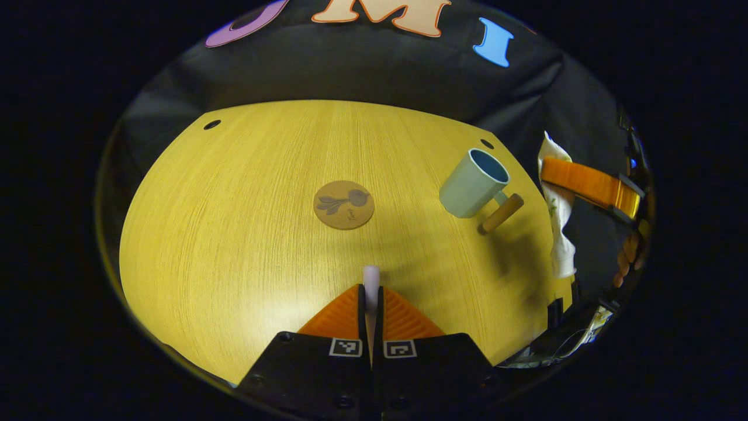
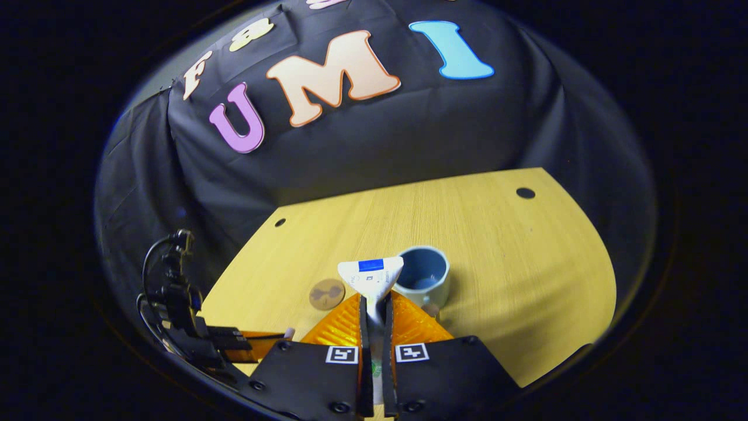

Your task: Put the toothbrush and toothpaste on the desktop into the cup, then pick up the cup and place it on the coaster on the desktop.

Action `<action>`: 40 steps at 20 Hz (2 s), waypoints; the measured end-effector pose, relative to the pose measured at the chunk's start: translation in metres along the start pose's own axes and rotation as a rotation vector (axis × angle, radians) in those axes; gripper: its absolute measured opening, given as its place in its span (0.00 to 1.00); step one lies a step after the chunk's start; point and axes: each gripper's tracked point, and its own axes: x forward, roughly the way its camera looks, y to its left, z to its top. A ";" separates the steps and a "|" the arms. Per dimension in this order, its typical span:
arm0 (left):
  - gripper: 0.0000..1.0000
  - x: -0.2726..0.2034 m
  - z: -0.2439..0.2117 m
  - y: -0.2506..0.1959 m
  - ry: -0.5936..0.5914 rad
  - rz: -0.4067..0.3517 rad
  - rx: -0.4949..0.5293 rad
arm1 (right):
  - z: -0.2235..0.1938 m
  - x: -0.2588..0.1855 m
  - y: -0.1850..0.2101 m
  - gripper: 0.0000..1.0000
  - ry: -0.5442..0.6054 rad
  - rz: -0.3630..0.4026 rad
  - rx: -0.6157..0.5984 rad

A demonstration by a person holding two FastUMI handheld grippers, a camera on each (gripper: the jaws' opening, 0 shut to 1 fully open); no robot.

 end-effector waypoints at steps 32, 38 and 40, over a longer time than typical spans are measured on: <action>0.00 -0.037 0.135 -0.049 -0.290 -0.042 -0.020 | -0.010 -0.029 -0.090 0.92 -0.153 -0.069 0.112; 0.00 -0.012 0.209 -0.096 -0.379 -0.115 0.045 | -0.048 -0.083 -0.109 0.92 -0.113 -0.120 0.141; 0.00 -0.003 0.228 -0.109 -0.398 -0.131 0.060 | -0.048 -0.095 -0.112 0.92 -0.123 -0.137 0.139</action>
